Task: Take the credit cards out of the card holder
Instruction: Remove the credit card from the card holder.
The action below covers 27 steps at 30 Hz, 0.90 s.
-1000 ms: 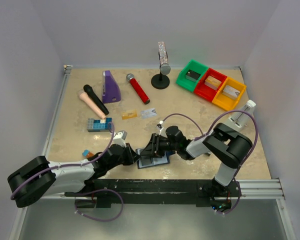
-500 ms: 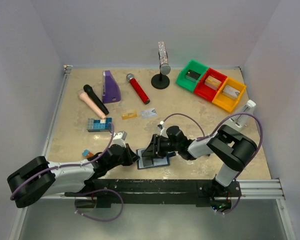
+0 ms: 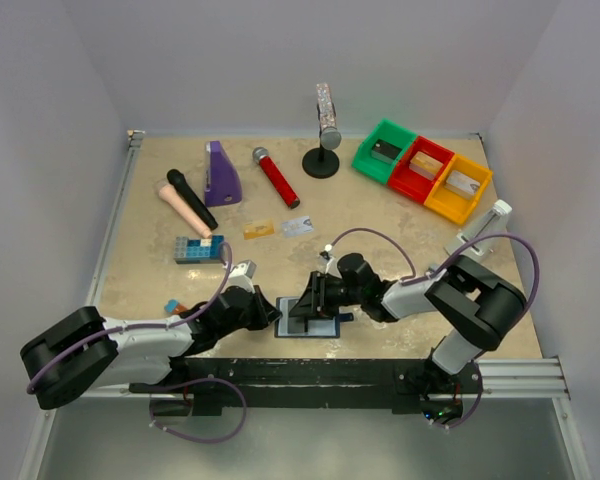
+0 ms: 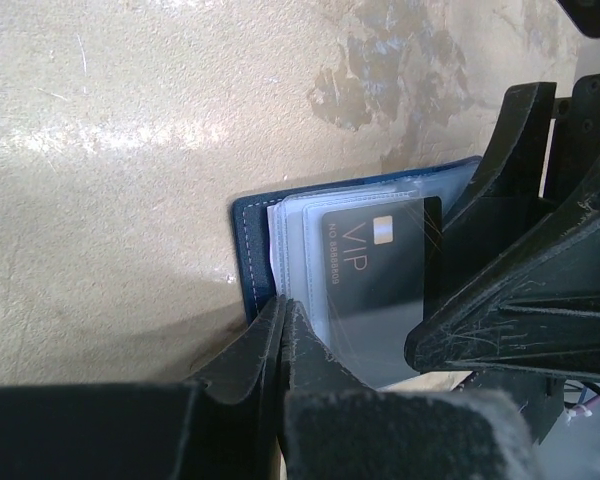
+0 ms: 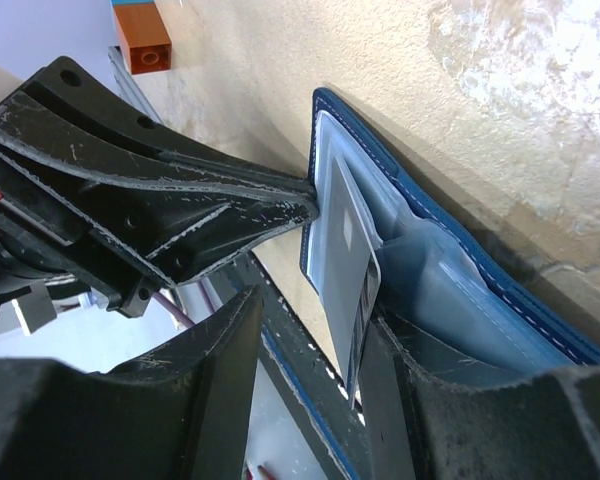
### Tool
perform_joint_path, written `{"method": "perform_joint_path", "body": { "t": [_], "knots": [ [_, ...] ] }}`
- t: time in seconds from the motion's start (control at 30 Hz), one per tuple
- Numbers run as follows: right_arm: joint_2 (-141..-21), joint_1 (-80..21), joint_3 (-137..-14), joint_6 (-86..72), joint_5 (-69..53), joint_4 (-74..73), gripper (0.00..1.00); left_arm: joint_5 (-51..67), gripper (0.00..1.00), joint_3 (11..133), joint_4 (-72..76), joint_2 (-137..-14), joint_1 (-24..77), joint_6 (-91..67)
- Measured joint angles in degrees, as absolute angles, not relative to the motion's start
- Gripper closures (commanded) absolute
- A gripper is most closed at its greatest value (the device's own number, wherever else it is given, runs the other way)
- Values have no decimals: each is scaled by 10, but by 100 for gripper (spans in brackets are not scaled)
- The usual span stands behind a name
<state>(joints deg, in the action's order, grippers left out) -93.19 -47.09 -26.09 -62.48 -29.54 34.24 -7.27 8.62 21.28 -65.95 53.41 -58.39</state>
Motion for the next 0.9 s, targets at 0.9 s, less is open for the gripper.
{"method": "perform_joint_path", "body": {
  "t": [0.9],
  "knots": [
    [-874,-445,-220,-608,-295,333,62,-83,100,87,205,-656,537,-595]
  ]
}}
